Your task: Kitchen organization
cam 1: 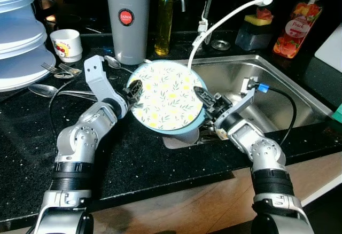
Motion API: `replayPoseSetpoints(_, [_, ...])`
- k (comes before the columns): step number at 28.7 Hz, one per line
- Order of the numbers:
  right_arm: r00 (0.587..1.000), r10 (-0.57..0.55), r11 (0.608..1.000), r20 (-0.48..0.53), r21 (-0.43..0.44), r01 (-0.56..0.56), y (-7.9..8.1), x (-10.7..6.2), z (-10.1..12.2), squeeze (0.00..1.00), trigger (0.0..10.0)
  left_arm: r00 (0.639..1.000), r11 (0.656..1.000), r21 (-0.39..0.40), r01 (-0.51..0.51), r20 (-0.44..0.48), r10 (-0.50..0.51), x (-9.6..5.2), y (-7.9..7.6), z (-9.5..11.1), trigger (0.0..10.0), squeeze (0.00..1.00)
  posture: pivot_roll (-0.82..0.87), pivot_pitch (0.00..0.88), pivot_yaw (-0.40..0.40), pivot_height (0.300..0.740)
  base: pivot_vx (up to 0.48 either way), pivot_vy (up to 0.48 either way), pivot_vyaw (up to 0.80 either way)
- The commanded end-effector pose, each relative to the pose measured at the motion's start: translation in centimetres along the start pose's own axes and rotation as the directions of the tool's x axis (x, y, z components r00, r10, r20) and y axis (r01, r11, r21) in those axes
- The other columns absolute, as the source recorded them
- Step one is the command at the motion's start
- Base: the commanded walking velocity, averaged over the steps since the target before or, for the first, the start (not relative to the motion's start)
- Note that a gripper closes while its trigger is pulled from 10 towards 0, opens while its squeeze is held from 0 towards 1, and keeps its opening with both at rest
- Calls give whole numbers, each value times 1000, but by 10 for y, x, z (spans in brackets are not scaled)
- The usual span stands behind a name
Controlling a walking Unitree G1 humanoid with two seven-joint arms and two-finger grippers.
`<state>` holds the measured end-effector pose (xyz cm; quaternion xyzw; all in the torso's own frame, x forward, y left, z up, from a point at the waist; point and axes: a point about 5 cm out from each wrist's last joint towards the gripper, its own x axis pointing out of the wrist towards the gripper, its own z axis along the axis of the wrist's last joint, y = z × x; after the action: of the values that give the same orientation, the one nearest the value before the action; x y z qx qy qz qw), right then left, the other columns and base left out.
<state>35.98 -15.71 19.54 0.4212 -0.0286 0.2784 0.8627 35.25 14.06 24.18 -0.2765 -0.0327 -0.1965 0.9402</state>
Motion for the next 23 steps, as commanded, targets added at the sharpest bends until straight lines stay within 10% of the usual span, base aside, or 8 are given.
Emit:
replayPoseSetpoints(1, [998,-42,998,40,-36,43,-7,-4,12,0,0,994,999,32,34,100,-37,-4,-2,23,10000,0,58,0,-53,740,0,0,0])
replayPoseSetpoints(5, [988,-88,984,126,-146,106,-7,-11,41,0,0,958,995,95,42,277,-67,-19,5,75,10000,0,57,0,-49,740,0,0,0])
replayPoseSetpoints(13, [977,-156,925,146,-324,196,-7,-7,46,0,196,950,987,146,-68,311,19,-21,20,91,10000,0,56,0,-44,740,0,0,0])
replayPoseSetpoints(14, [972,-181,895,153,-384,227,-5,-4,44,0,10000,948,983,146,-108,314,58,-20,25,91,10000,0,56,0,-44,740,0,0,0])
replayPoseSetpoints(22, [947,-107,666,304,-685,295,32,9,58,0,10000,901,883,224,-413,243,360,-19,55,67,10000,0,51,0,-37,740,0,0,0])
replayPoseSetpoints(23, [959,-65,639,276,-726,253,39,10,57,1000,10000,875,855,225,-466,256,410,-23,59,68,10000,0,49,0,-37,740,0,0,0])
